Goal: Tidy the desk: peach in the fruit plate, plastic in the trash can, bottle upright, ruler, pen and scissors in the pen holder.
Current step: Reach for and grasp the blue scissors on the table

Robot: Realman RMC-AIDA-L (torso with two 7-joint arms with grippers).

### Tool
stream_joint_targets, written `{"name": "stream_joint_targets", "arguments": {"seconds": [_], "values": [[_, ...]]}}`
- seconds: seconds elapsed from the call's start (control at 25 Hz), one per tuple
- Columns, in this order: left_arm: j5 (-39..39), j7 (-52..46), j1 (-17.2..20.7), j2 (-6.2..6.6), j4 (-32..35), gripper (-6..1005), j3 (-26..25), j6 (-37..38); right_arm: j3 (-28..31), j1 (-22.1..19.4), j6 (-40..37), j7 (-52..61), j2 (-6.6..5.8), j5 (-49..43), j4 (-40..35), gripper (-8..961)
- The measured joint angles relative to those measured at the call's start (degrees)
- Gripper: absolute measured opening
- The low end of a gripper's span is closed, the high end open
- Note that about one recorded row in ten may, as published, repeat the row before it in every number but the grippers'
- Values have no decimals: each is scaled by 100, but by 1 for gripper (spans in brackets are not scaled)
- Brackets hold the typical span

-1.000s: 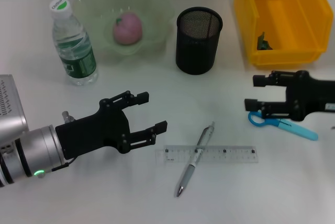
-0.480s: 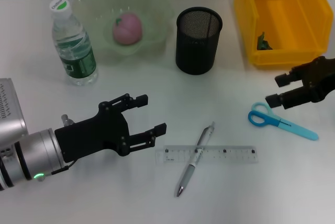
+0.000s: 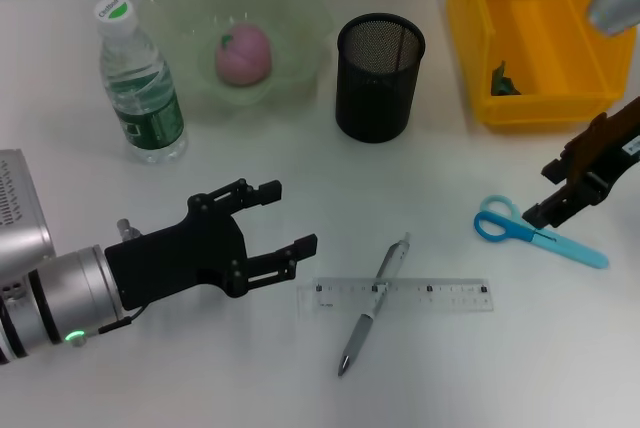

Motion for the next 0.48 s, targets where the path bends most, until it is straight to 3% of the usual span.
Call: {"name": "stream_joint_targets", "arguments": {"seconds": [0.16, 0.28, 0.48], "values": [[32, 35, -25, 0, 0, 799, 50, 4, -690, 18, 90, 97, 136, -196, -16, 737], [33, 103, -31, 0, -8, 799, 73, 22, -1120, -9, 256, 217, 148, -213, 10, 737], [37, 139, -38, 0, -13, 799, 97, 39, -1331, -35, 404, 276, 156, -227, 29, 737]]}}
